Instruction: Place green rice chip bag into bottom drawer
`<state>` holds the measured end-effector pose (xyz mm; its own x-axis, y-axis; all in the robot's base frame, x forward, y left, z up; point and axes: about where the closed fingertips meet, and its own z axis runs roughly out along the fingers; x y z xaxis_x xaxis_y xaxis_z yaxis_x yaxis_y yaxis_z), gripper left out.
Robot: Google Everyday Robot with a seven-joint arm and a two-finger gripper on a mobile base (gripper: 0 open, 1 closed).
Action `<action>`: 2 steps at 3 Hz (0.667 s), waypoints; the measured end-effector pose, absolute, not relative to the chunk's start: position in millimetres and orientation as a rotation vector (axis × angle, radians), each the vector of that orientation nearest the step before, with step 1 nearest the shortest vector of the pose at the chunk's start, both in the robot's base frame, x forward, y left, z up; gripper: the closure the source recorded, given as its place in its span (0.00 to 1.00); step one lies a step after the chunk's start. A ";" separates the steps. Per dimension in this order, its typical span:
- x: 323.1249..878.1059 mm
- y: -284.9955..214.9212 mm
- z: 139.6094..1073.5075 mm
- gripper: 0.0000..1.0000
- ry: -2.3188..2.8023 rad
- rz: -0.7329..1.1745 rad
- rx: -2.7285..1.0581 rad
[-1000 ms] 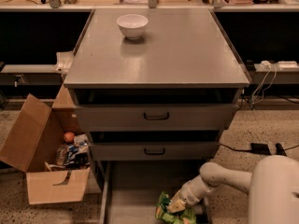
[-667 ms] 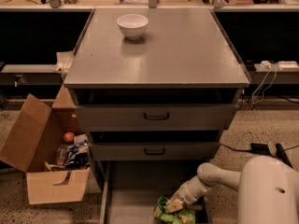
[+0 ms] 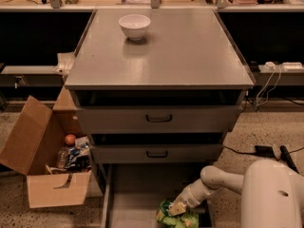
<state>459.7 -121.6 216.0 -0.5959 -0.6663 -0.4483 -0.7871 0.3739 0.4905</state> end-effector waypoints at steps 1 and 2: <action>459.7 -121.5 216.0 0.38 2.454 1.026 -1.313; 459.7 -121.5 216.0 0.07 2.454 1.026 -1.313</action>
Offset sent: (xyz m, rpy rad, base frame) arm 0.0000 0.0000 0.0000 0.0000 0.0000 0.0000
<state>459.7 -121.5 216.0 -0.5959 -0.6664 -0.4482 -0.7871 0.3738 0.4906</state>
